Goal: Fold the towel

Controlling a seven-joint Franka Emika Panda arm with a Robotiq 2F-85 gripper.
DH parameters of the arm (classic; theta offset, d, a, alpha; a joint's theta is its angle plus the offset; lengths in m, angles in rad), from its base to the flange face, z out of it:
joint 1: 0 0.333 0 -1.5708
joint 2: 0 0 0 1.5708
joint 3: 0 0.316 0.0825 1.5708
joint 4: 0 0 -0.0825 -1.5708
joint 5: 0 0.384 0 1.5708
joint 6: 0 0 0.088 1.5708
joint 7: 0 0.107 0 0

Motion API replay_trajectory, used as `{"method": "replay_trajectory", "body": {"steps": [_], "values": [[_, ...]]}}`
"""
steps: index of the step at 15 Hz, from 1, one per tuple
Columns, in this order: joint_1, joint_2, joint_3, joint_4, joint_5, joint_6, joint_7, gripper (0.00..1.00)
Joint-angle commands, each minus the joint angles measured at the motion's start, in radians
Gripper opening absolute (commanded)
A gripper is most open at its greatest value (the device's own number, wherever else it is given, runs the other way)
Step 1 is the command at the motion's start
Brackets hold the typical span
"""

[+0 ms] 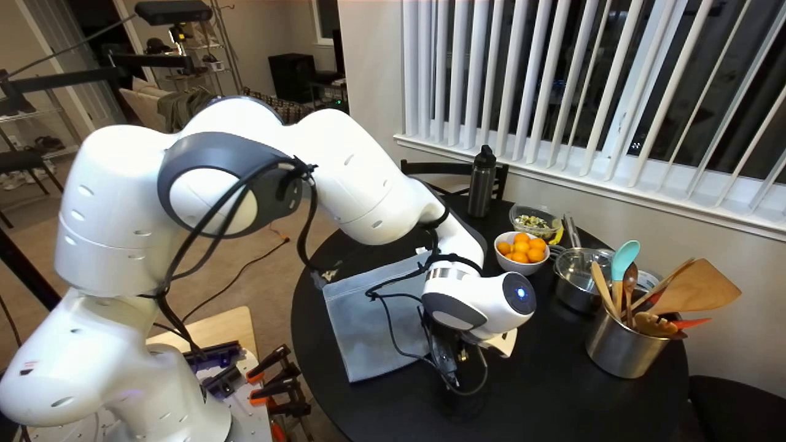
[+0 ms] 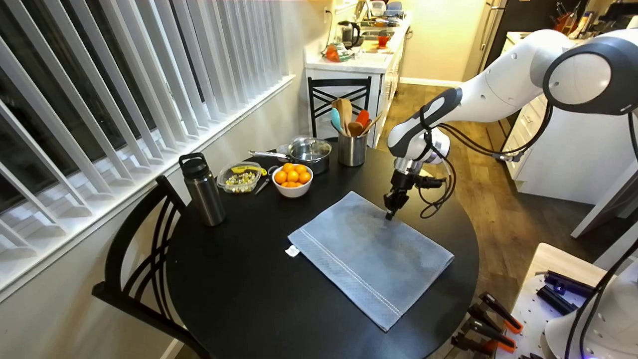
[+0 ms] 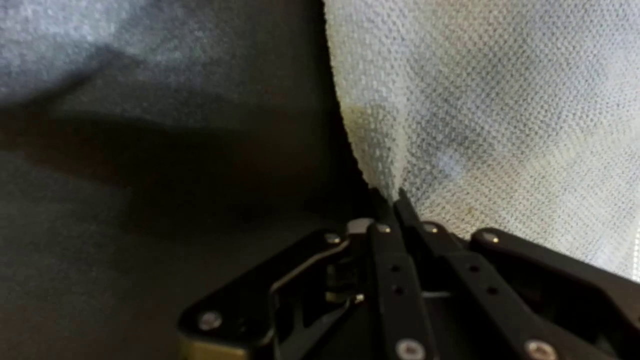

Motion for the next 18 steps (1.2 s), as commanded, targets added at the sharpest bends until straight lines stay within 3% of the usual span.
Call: {"method": "replay_trajectory", "body": {"steps": [1, 3, 6, 8, 11, 18], "values": [[0.013, -0.105, -0.013, -0.076, -0.042, 0.015, 0.065, 0.02], [0.056, -0.179, -0.039, -0.126, -0.095, 0.057, 0.174, 0.02], [0.147, -0.257, -0.085, -0.160, -0.261, 0.081, 0.404, 0.02], [0.230, -0.274, -0.137, -0.147, -0.390, 0.046, 0.561, 0.02], [0.289, -0.266, -0.125, -0.097, -0.554, -0.039, 0.770, 0.02], [0.361, -0.233, -0.087, 0.005, -0.623, -0.233, 0.912, 0.02]]}}
